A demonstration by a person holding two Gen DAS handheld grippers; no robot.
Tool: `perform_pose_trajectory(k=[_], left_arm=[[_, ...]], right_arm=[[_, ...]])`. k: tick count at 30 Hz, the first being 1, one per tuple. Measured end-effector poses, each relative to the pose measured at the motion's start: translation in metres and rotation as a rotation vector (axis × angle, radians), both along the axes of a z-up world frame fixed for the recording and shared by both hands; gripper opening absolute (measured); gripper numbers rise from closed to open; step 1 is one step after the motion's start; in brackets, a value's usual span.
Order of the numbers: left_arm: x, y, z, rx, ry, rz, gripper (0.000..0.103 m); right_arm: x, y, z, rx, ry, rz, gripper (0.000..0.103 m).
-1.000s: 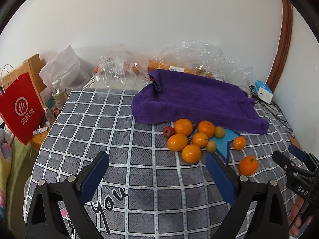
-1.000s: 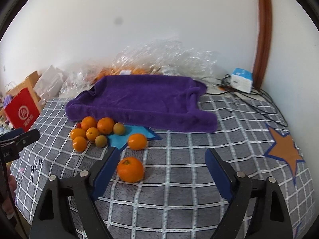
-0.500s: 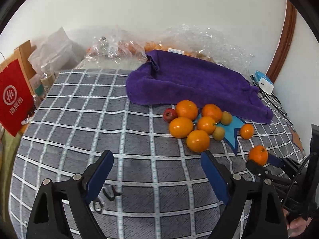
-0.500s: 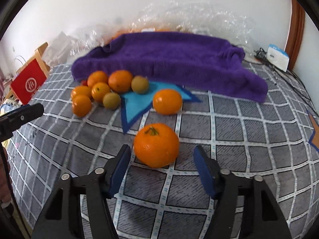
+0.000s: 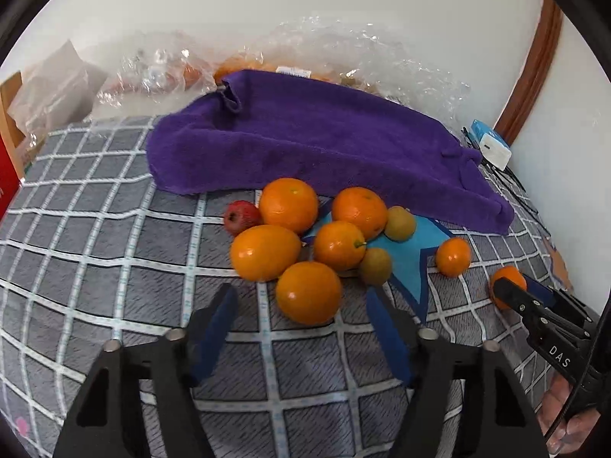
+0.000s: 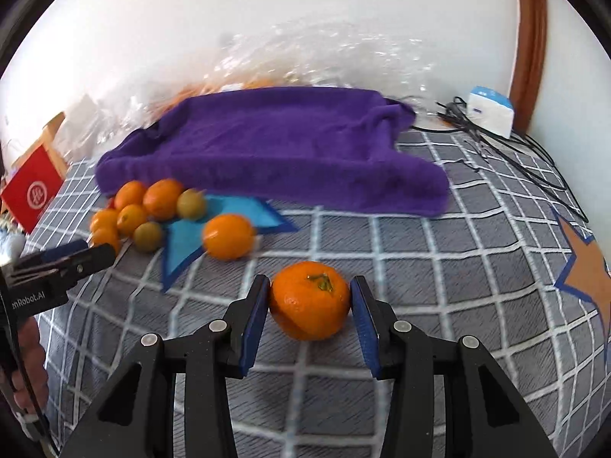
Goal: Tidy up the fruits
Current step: 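Close the right gripper on the large mandarin while the left gripper grasps an orange, then lift both held oranges and carry them over the purple towel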
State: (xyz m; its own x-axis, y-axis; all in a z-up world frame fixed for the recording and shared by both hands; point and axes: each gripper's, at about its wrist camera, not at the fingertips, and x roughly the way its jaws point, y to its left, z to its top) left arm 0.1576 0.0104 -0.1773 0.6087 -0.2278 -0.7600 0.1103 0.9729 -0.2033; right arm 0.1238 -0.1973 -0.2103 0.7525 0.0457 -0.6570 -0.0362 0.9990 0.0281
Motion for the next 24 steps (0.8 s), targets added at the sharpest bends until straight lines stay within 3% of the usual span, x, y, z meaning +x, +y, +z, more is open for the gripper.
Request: perform_pose_trajectory(k=[3, 4, 9, 14, 21, 24], left_arm=[[-0.001, 0.0, -0.003, 0.005, -0.032, 0.009, 0.035], [-0.002, 0.002, -0.004, -0.003, -0.039, 0.004, 0.034], [-0.003, 0.013, -0.005, -0.082, -0.04, 0.014, 0.034], [-0.004, 0.015, -0.006, -0.104, -0.042, 0.021, 0.034], [-0.011, 0.017, -0.002, -0.101, -0.071, 0.053, 0.034], [-0.017, 0.019, 0.002, -0.112, -0.107, 0.064, 0.034]], right_arm=[[0.005, -0.001, -0.005, -0.004, 0.006, 0.012, 0.043], [0.006, -0.001, -0.007, -0.003, 0.011, 0.016, 0.043], [0.008, -0.005, -0.013, 0.022, 0.022, -0.003, 0.046], [0.007, -0.013, -0.014, 0.082, 0.017, 0.006, 0.047], [0.005, -0.002, -0.016, -0.003, 0.024, 0.019, 0.05], [0.003, -0.003, -0.015, 0.007, 0.02, 0.021, 0.044]])
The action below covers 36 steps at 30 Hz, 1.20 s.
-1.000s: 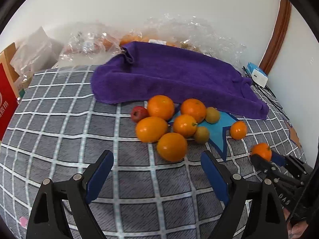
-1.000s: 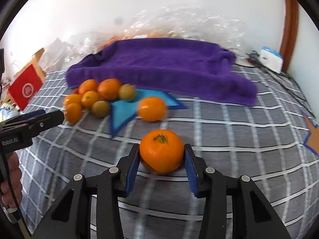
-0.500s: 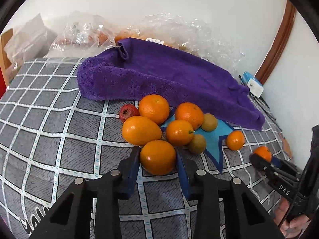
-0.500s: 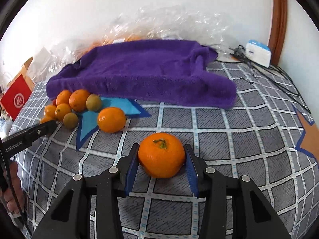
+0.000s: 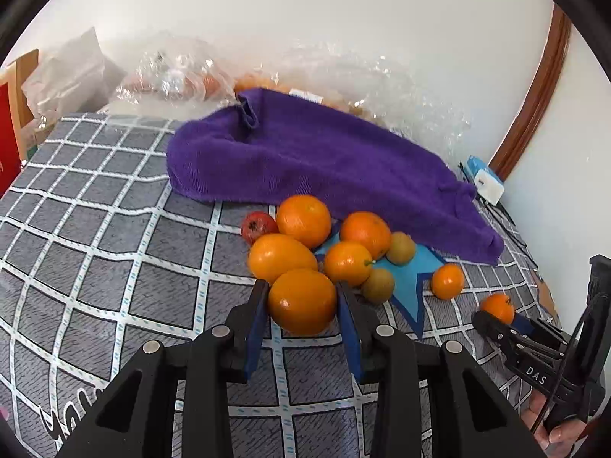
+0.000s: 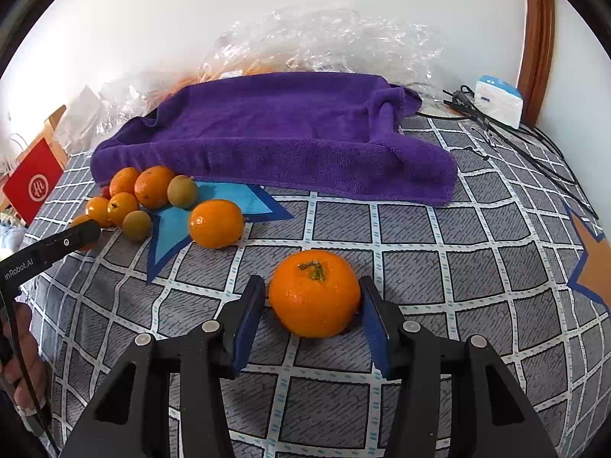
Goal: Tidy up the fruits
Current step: 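Lift both held oranges and carry them over the purple towel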
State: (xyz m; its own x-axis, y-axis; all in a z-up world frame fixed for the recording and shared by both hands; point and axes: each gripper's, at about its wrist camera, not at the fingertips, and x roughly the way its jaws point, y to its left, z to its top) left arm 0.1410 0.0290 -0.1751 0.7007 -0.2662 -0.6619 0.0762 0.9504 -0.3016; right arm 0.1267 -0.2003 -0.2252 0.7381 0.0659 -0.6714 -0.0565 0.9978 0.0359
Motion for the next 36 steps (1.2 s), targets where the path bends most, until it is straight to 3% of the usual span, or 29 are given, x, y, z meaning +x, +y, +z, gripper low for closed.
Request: perform_pose_trajectory(k=[18, 24, 31, 36], left_arm=[[-0.019, -0.003, 0.019, -0.007, -0.133, 0.002, 0.034], [-0.015, -0.001, 0.018, -0.004, -0.094, 0.015, 0.034], [-0.009, 0.013, 0.056, -0.026, -0.125, 0.019, 0.034], [0.022, 0.029, 0.096, -0.004, -0.166, 0.061, 0.034]], right_arm=[[-0.01, -0.009, 0.007, 0.098, -0.059, 0.022, 0.043], [-0.007, -0.022, 0.012, 0.136, -0.043, -0.021, 0.043], [0.017, -0.034, 0.075, 0.144, -0.126, -0.035, 0.043], [0.046, -0.037, 0.12, 0.138, -0.19, -0.043, 0.043]])
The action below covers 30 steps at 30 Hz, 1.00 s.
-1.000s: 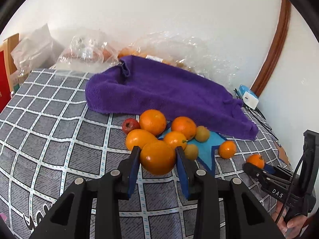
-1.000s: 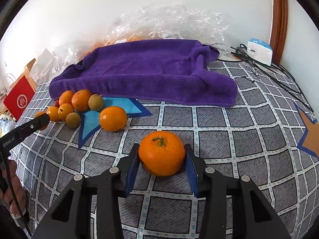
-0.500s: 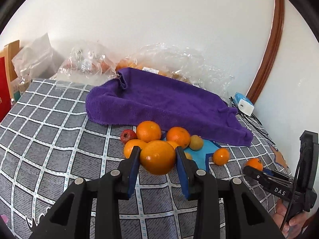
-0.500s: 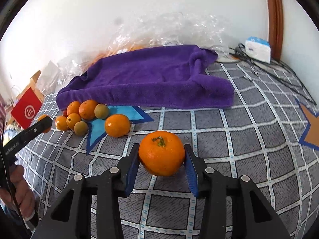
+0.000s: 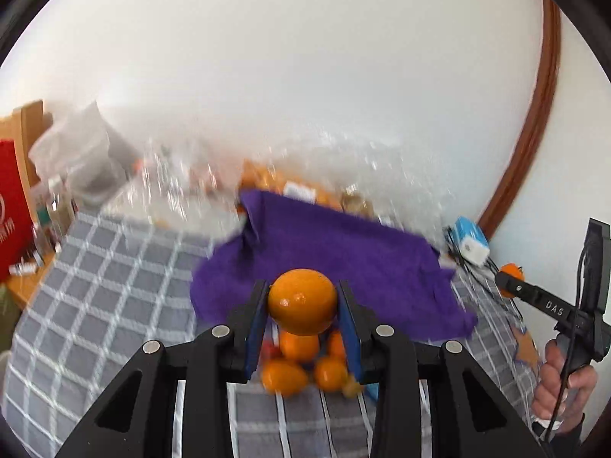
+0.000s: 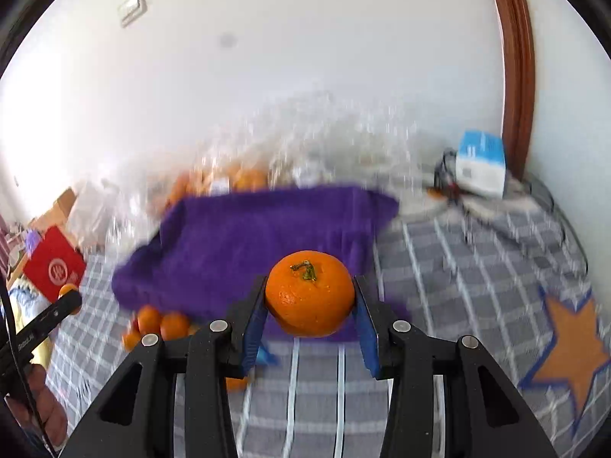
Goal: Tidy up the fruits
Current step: 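Lift both held oranges and carry them over the purple towel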
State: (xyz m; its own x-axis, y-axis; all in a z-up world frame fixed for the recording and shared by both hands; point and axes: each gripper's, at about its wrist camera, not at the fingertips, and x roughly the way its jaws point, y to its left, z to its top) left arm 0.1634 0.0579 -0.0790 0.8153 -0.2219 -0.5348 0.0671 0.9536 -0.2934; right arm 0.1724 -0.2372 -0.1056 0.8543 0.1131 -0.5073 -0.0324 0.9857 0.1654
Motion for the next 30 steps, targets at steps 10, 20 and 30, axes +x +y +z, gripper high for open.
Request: perform_pose_trajectory(k=[10, 20, 30], left_arm=[[0.086, 0.011, 0.044, 0.028, -0.055, 0.067, 0.034], [0.162, -0.022, 0.022, -0.043, -0.027, 0.034, 0.034], [0.198, -0.028, -0.035, 0.067, 0.12, 0.017, 0.034]], right_arm=[[0.086, 0.013, 0.048, 0.017, -0.061, -0.006, 0.043], [0.16, 0.003, 0.02, 0.047, 0.019, -0.04, 0.043], [0.192, -0.008, -0.03, 0.012, 0.151, -0.046, 0.043]])
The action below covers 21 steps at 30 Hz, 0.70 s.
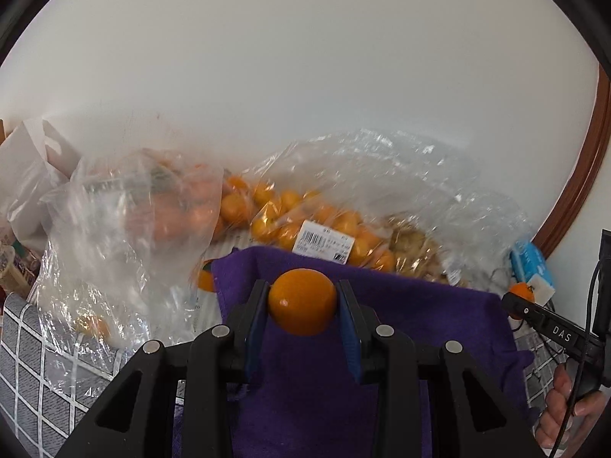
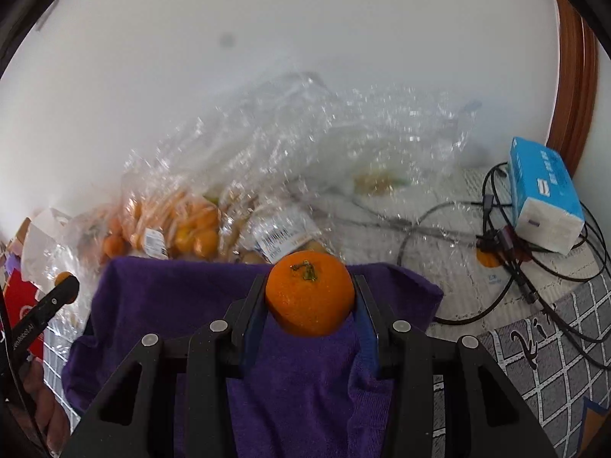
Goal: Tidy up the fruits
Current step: 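Lift both held oranges and carry them over the purple towel, then lower both oranges onto the purple towel and open both grippers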
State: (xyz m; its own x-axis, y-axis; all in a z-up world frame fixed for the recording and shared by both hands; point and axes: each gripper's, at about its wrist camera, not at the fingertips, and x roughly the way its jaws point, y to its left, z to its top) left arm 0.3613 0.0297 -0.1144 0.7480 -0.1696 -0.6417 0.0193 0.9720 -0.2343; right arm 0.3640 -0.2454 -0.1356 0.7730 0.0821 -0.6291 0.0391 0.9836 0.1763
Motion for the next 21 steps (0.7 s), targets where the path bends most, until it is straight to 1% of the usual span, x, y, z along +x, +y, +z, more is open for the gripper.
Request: perform_pose_trajectory(k=[4, 13, 18, 21], left_arm=[[0.007, 0.002, -0.012, 0.006, 0.035, 0.008, 0.034], [0.019, 0.003, -0.031, 0.007, 0.119, 0.014, 0.034], [0.021, -0.003, -0.037, 0.031, 0.145, -0.007, 0.034], [0.025, -0.006, -0.043, 0.037, 0.181, -0.017, 0.034]], right_arm=[[0.01, 0.001, -0.014, -0.003, 0.049, 0.008, 0.043], [0.02, 0.012, -0.032, -0.073, 0.151, 0.042, 0.043], [0.024, 0.021, -0.039, -0.12, 0.187, 0.061, 0.043], [0.027, 0.022, -0.046, -0.131, 0.216, 0.065, 0.043]])
